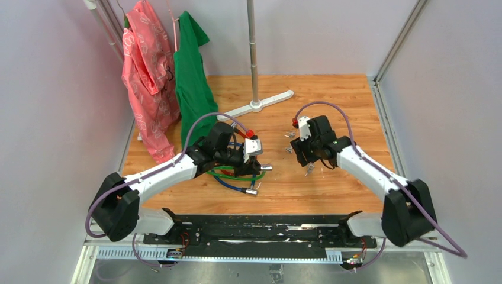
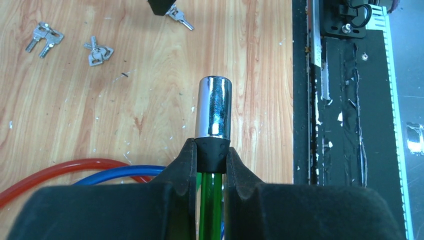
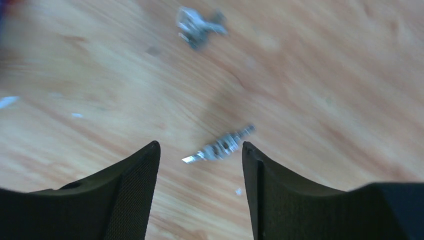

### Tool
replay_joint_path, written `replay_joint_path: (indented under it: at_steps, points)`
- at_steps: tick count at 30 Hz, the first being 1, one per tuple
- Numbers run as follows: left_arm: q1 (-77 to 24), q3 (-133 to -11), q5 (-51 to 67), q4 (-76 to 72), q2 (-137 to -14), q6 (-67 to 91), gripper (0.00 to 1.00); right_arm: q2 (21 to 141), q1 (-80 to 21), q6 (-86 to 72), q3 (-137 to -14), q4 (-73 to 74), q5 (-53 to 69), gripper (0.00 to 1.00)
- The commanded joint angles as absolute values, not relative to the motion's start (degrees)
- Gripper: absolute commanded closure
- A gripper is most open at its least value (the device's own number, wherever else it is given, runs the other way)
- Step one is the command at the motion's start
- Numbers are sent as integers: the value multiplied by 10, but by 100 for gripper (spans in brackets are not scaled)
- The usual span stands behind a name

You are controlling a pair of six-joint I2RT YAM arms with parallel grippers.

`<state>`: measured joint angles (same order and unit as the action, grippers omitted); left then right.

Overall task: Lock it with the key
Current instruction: Lock the lock, then place the key at the center of the board.

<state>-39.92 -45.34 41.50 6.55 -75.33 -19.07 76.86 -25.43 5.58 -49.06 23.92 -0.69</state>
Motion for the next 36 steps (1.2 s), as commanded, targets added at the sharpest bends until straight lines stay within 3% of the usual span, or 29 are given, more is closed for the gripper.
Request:
replay_joint_path:
  at_steps: [1,3,5,7,13,23,36]
  points:
    - [-391,-457,392,100,-756,-203,100,670,-252,125,-464,152,241,36]
    - [-391,-459,396,99,-757,-202,100,600,-263,169,-389,60,405,36]
    - [-391,-460,399,99,-760,-203,100,547,-288,200,-316,-84,493,34]
    - [-391,-460,400,96,-761,-203,100,516,-306,215,-277,-138,492,29]
    - [-391,-466,408,97,-763,-199,100,565,-346,239,-294,-155,489,28]
    - [-391,-492,413,134,-757,-216,100,674,-357,247,-310,-245,523,33]
    - [-395,-550,423,190,-753,-239,100,658,-357,236,-298,-250,503,34]
